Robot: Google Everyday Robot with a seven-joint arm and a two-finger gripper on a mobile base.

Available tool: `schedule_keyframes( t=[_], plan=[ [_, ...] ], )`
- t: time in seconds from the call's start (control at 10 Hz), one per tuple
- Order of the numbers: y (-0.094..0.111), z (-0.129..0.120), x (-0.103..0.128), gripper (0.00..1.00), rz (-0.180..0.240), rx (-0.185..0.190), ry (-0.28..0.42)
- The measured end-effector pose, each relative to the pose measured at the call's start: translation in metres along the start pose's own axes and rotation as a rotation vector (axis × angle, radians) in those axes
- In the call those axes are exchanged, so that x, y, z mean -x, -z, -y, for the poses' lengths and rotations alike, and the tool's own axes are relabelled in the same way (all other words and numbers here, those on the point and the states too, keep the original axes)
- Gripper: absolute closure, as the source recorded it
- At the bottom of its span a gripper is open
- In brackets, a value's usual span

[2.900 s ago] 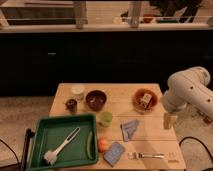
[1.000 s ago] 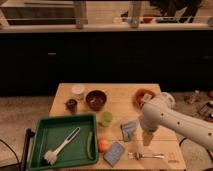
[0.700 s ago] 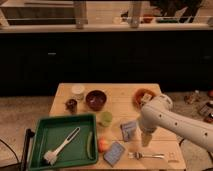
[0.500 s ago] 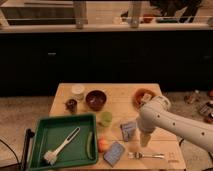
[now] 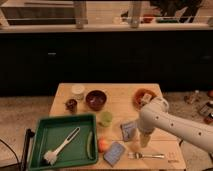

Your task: Place towel in purple bowl

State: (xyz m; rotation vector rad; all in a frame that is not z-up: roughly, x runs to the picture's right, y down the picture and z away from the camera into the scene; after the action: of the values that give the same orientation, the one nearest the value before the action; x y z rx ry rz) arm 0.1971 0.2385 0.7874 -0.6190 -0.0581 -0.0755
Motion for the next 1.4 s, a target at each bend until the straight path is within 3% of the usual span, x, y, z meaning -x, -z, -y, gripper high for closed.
schedule_keyframes(
  t=[0.4,0.8,1.4],
  plan=[
    [-0.004,0.004,-0.001,0.2,0.011,-0.005,0.02],
    [-0.008,0.016,0.004,0.2,0.046,-0.019,0.091],
    [-0.012,0.034,0.019,0.2,0.064,-0.037,0.186]
  ],
)
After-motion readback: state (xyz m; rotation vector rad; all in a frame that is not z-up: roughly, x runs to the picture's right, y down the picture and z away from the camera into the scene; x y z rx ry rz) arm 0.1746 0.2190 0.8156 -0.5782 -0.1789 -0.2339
